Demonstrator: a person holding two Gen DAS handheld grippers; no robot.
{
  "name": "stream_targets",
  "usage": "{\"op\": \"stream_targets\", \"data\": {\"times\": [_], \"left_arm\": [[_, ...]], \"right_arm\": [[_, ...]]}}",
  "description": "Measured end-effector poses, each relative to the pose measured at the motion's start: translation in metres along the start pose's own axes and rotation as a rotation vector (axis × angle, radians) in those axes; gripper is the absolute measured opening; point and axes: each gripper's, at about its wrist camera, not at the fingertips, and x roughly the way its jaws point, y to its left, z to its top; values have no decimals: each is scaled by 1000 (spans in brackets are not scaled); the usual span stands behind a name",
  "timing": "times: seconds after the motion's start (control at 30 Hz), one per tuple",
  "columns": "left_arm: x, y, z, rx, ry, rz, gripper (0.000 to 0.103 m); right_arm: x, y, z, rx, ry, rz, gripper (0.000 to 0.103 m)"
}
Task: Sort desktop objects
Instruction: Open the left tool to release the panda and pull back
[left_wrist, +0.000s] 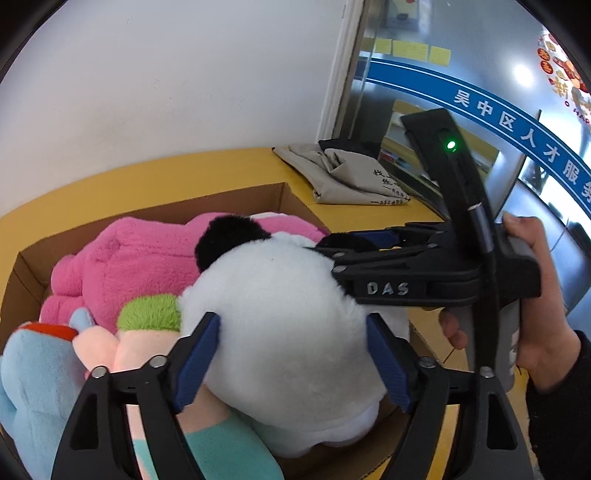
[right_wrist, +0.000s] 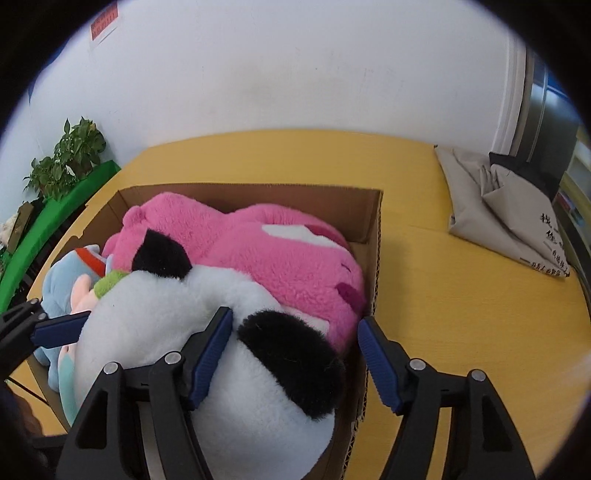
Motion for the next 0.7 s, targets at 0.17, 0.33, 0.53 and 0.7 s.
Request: {"op": "stream_targets", "data": {"times": [0.17, 0.33, 0.53, 0.7], "left_arm": [[-21, 5, -10, -45, -24, -4, 90], [-82, 12, -33, -77, -97, 116, 103], [-148, 5, -69, -49, -159, 351, 103], [-179, 4, -106, -69, -163, 474, 103]], "right_arm": [[-42, -2, -6, 54, -138, 13, 76], [-122, 16, -47, 85, -317, 89, 84], [-168, 82, -118, 13, -381, 78, 103], [-175, 128, -158, 30, -390, 94, 103]]}}
